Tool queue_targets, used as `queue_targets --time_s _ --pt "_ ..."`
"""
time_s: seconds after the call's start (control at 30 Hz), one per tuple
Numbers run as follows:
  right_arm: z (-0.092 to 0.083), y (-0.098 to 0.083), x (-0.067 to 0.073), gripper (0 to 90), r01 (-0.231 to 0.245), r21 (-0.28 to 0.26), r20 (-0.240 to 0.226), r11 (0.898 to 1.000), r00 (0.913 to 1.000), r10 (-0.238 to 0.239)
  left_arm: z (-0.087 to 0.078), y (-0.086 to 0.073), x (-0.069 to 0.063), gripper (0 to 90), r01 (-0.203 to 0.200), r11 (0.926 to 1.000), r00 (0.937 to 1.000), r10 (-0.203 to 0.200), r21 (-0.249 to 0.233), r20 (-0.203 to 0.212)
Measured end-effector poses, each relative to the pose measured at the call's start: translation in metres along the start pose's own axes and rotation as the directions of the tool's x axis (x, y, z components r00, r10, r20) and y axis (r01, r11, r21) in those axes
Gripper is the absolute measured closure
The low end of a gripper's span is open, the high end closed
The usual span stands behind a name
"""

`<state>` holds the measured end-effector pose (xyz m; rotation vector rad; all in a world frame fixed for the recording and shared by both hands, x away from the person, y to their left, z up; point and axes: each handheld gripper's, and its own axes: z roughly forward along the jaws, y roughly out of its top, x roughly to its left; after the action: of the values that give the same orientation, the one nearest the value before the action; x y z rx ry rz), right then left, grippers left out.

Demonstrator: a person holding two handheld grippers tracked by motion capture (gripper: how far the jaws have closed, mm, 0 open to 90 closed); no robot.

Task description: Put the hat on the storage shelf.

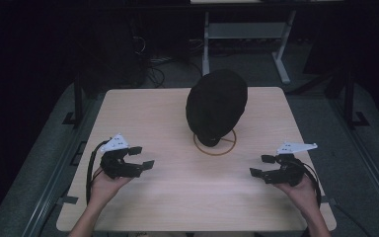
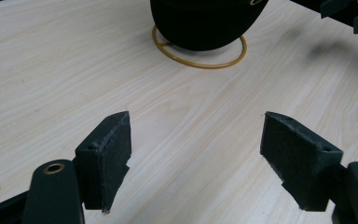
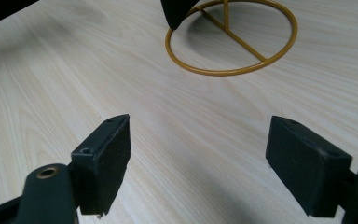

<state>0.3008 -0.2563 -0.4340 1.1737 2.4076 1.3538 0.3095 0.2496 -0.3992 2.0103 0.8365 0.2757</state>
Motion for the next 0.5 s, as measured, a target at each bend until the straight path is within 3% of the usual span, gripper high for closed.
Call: queue_targets --time_s 0.37,0.5 --pt "0.005 -0.001 0.005 21.7 0.012 0.014 -0.004 1.0 0.9999 -0.012 -0.005 -0.019 0.0 24.2 0.011 0.9999 0.9998 -0.011 0.002 -0.019" --pt "0.009 0.0 0.008 21.7 0.025 0.023 -0.006 0.999 0.9997 -0.025 -0.006 -0.028 0.002 23.9 0.034 0.9994 0.9992 -0.034 -0.006 -0.02"
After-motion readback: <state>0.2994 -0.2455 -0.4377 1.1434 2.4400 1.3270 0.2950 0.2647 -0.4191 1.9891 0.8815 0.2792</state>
